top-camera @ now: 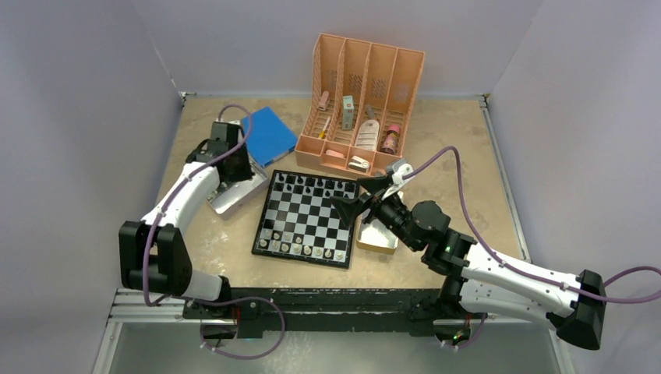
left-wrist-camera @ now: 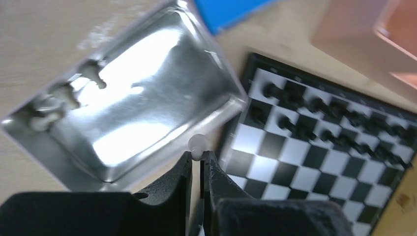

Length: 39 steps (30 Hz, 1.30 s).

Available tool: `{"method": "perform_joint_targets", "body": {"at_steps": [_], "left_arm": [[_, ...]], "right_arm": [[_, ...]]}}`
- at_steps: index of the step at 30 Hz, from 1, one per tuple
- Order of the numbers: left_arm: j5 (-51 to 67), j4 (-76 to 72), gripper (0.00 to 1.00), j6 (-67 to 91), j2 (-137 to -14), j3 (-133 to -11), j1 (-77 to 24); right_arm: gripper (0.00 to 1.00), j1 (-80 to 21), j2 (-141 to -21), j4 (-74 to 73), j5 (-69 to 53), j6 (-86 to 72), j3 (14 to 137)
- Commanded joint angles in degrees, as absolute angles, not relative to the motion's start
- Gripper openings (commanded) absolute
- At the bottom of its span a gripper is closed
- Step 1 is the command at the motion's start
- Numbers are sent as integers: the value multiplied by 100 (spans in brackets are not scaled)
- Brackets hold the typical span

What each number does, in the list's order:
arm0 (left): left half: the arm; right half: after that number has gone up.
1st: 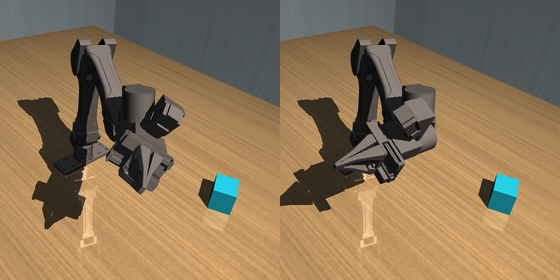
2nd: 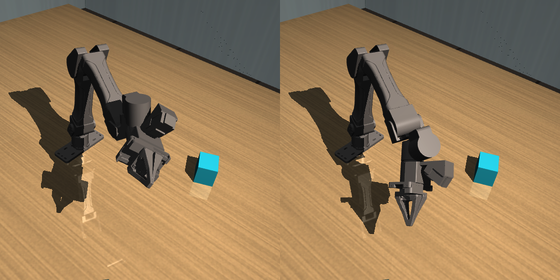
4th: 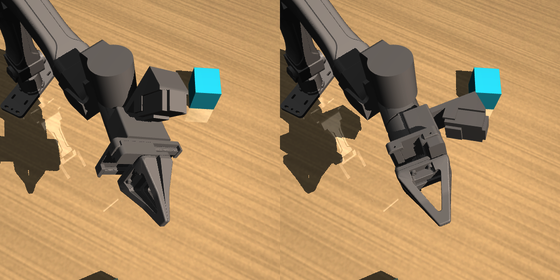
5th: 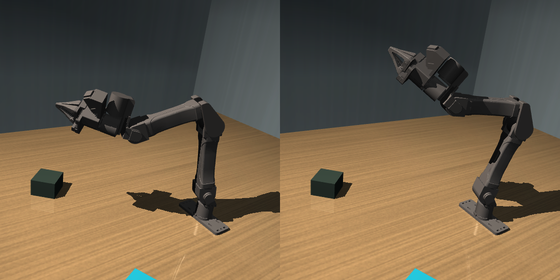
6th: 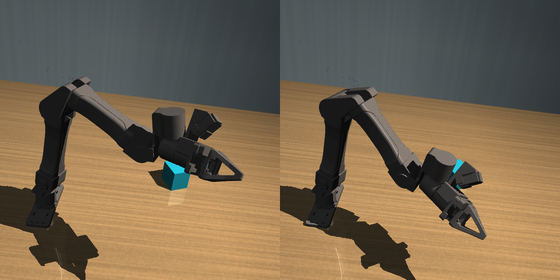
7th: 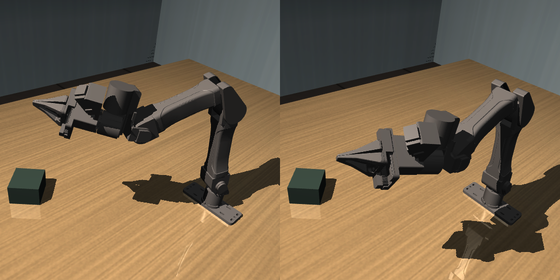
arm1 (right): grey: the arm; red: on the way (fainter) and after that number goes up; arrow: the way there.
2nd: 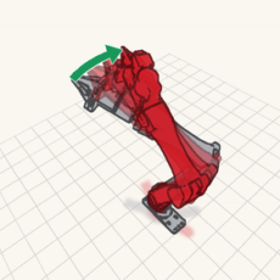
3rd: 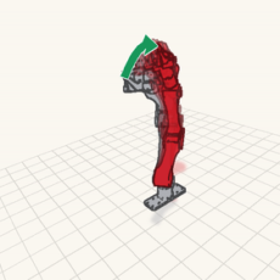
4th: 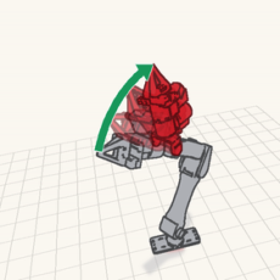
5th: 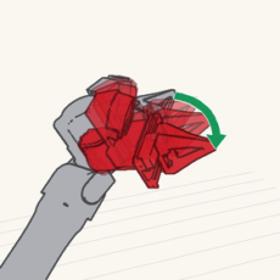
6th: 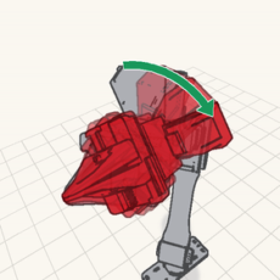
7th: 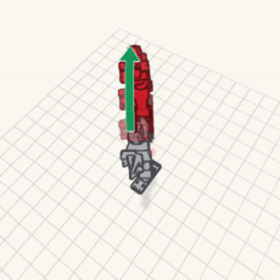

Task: Set up the chess pieces on the board
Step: Pick up the chess piece from the storage box, then place the chess piece on the chessboard.

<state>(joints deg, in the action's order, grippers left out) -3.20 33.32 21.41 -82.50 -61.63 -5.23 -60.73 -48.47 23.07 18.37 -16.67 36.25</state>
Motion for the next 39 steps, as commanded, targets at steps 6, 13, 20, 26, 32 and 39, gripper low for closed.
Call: {"method": "perform_joint_targets", "body": {"at_steps": [6,13,20,26,32,39], "left_arm": [[296,3760,0,2286,-7770,-6198,-1965],[213,3714,0,2772,-7820,-5957,-3349],[9,3644,0,3287,-8257,-5824,-4493],[-27,3428,0,3438,-8457,-5456,-4649],[-75,3379,0,3452,-8561,-5370,-4651],[-26,3392,0,3471,-8681,-5366,-4658]], "right_arm": [[99,-6086,-4809,2122,2093,-1918,3796],[99,-6089,-4532,1902,2511,-1935,3826],[99,-6091,-4216,1777,2962,-1882,3814],[99,-6084,-4086,1655,3174,-1843,3853],[99,-6091,-4061,1628,3184,-1767,3858],[99,-6091,-4054,1600,3207,-1762,3837]]}}
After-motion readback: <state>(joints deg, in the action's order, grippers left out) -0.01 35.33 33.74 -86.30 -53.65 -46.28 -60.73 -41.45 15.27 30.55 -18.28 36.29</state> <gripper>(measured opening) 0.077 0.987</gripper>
